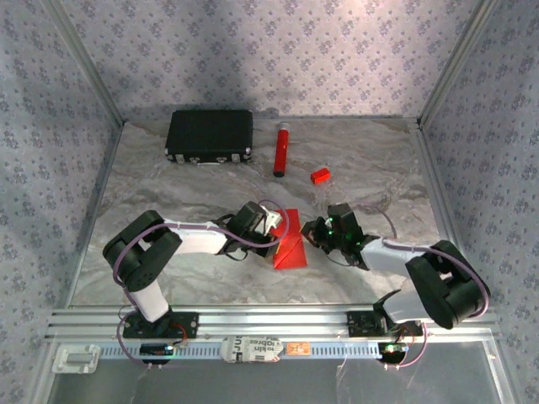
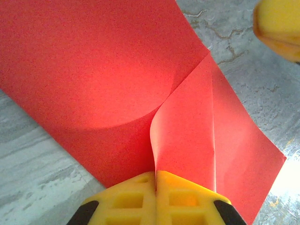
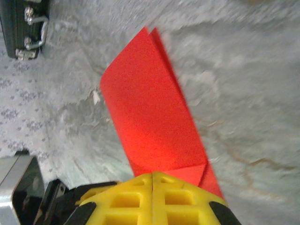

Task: Fold a paper plane with a square sheet of paper (pick it up from the middle)
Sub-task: Fold the triangle a second time at the center of the table.

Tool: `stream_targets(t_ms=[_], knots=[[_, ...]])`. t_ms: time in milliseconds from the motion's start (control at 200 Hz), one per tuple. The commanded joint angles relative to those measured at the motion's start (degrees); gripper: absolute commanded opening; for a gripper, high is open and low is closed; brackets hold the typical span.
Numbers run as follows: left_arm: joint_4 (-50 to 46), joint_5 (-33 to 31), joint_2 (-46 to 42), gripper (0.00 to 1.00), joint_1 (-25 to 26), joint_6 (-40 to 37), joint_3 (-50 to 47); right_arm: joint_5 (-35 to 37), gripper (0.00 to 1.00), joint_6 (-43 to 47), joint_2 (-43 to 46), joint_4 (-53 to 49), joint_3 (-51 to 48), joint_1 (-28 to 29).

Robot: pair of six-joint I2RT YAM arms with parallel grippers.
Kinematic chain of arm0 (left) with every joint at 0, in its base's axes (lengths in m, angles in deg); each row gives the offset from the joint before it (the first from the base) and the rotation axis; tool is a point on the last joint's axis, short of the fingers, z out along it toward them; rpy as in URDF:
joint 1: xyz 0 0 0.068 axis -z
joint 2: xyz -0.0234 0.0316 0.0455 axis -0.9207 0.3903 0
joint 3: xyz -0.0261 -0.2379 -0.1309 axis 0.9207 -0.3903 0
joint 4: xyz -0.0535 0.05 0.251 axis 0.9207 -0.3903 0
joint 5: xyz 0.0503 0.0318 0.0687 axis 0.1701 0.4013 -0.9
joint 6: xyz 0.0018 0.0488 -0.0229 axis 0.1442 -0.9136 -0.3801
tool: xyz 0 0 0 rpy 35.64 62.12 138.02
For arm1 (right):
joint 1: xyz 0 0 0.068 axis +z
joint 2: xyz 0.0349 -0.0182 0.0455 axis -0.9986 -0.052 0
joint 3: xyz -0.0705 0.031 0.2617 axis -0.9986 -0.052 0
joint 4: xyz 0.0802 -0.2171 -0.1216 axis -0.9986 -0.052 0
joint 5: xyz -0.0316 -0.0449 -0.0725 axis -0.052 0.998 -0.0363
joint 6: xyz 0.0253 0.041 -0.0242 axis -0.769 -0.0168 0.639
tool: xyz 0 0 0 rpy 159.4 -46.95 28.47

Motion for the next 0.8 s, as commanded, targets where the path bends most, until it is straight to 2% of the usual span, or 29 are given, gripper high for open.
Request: stream_targets(t_ms=[0,200,435,600,795], knots=[[-3.86,0.13,1.46,0.03,-0.12,-0.37,-0.52,0.97,0.00,0.45,0.83,-2.47,0.69,2.71],[-3.61,0.28,1.76,0.03,-0.08,-0.28,-0.48,-0.68,0.00,-0.98,-3.78,4.15,0.34,6.90],[-3.77,0.26,1.72,0.03,-0.08,-0.28,-0.55,-2.67,0.00,-3.34,-11.62,10.98,0.04,8.36],[-4.37,0.15,1.76,0.03,-0.08,-0.79,-0.40,-0.12,0.00,-4.65,-12.91,9.80,-2.52,8.75],[-3.96,0.26,1.67,0.03,-0.14,-0.54,-0.66,0.26,0.00,-2.27,-7.96,4.24,-0.07,8.85]])
